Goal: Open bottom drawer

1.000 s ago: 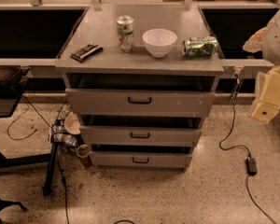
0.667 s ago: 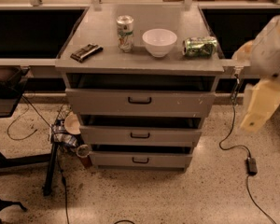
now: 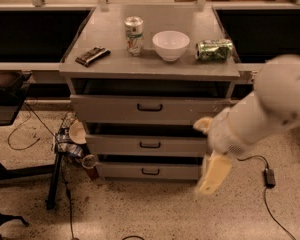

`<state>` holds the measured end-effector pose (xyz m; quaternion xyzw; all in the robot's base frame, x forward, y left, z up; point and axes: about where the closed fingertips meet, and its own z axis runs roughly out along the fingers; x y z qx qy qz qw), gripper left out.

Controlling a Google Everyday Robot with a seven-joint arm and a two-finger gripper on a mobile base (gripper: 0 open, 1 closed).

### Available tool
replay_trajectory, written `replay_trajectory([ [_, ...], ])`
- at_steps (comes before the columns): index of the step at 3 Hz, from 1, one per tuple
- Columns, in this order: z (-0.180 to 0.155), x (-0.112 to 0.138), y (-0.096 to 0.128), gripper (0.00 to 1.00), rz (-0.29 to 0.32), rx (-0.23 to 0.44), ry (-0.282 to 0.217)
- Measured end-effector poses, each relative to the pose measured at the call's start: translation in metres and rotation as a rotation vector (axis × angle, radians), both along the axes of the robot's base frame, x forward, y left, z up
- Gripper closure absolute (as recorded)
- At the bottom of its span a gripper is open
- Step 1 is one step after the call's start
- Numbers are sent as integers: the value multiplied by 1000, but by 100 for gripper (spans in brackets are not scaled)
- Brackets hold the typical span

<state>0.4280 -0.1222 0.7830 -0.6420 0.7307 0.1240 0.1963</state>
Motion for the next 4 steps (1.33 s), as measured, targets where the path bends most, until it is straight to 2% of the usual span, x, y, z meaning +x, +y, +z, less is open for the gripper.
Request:
replay_trajectory([
  [1,-113,-9,66,0,10,151,87],
  [2,-113,-9,66,0,10,151,87],
  [3,-127,-3,79,0,21,146,75],
  [4,-168,12,96,0,3,143,80],
])
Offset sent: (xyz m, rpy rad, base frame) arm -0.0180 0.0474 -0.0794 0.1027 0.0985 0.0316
